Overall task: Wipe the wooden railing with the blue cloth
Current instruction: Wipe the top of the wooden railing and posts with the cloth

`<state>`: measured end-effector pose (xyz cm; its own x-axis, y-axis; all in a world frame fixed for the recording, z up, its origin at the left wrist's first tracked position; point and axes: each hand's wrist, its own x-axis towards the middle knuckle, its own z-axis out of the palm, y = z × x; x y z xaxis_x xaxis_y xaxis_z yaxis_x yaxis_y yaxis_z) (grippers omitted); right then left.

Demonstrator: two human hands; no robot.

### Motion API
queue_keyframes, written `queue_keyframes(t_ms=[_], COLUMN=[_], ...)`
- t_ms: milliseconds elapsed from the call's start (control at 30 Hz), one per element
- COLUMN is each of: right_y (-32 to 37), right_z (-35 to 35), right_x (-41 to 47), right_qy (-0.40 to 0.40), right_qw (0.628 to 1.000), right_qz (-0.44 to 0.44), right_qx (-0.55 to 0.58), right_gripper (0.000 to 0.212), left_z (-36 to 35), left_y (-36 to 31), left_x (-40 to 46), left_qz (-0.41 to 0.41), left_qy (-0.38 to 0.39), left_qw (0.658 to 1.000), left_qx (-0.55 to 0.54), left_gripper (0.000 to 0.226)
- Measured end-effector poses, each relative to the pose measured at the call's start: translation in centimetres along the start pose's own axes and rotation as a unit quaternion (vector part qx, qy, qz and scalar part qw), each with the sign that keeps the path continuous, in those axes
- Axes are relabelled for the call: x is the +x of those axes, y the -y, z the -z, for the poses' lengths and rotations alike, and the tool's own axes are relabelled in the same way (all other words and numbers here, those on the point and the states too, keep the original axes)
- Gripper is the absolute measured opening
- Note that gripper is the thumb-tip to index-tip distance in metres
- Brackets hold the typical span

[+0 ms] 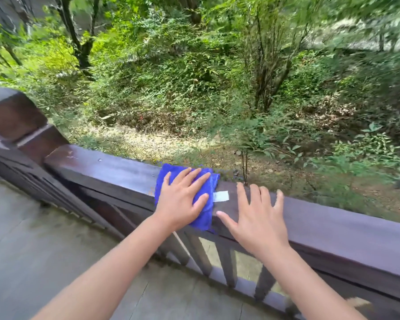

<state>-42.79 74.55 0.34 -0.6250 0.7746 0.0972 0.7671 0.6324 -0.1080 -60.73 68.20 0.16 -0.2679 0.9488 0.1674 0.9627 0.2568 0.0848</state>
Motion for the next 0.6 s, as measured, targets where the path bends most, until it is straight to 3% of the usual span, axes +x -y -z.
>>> queue_keyframes(t_ms=[200, 600], right_y=[1.1, 5.1], right_z=[0.0, -0.2], right_x=[0.6, 3.5], right_qy=[-0.002, 0.010], right_qw=[1.000, 0.999], right_qz=[-0.014, -0.025], right_qx=[0.001, 0.021], right_gripper=[0.071, 0.072], left_z=[0.0, 1.4], left_y=[1.1, 12.9], left_x=[1.0, 0.6], left_qz=[-0.093, -0.069], left_qy=[0.017, -0.010], left_qw=[0.995, 0.996], left_qx=[-0.022, -0.050], left_gripper=[0.057, 0.054])
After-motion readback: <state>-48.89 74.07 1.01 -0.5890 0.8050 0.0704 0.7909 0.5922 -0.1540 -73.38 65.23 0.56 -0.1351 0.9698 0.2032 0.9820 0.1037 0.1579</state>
